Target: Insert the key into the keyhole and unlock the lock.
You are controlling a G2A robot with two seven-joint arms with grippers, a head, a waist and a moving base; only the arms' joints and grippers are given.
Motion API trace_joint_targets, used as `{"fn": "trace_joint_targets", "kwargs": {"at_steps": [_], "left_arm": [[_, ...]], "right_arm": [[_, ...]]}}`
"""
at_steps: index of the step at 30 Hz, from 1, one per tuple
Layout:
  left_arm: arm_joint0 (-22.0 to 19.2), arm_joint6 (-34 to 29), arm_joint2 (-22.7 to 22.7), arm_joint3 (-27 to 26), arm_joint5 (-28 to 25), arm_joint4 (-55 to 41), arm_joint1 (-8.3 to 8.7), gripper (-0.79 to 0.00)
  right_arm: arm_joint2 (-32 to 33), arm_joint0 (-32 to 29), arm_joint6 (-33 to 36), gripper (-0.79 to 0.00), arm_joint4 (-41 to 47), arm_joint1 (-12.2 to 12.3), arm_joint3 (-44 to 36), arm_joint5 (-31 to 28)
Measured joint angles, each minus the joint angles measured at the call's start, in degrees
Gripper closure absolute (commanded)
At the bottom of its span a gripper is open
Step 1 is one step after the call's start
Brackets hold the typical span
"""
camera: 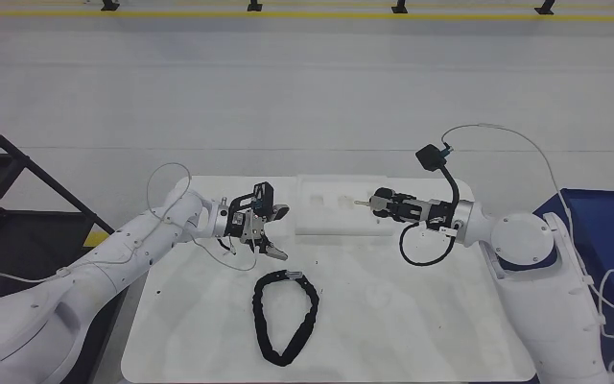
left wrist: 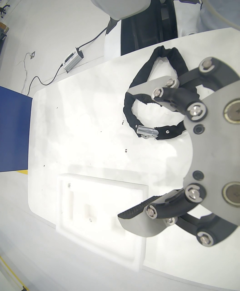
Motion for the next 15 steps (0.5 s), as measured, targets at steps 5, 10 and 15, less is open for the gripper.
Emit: {"fn": "trace_joint_targets", "kwargs": {"at_steps": [5, 10, 15], "left_arm": [[2.51, -0.49, -0.95, -2.78, 8.01, 7.13, 0.06, -0.785], [4.64, 2.8, -0.85, -2.21, 9.44, 14.51, -0.65, -0.785], [5.42, 6.49, -0.18, 0.08, 8.23, 21.14, -2.12, -0.785]], "right_arm": [[0.0, 0.0, 0.0, 0.0, 0.0, 0.0, 0.0, 0.0], [0.0, 0.0, 0.0, 0.0, 0.0, 0.0, 0.0, 0.0], [0.0, 0.0, 0.0, 0.0, 0.0, 0.0, 0.0, 0.0]]}}
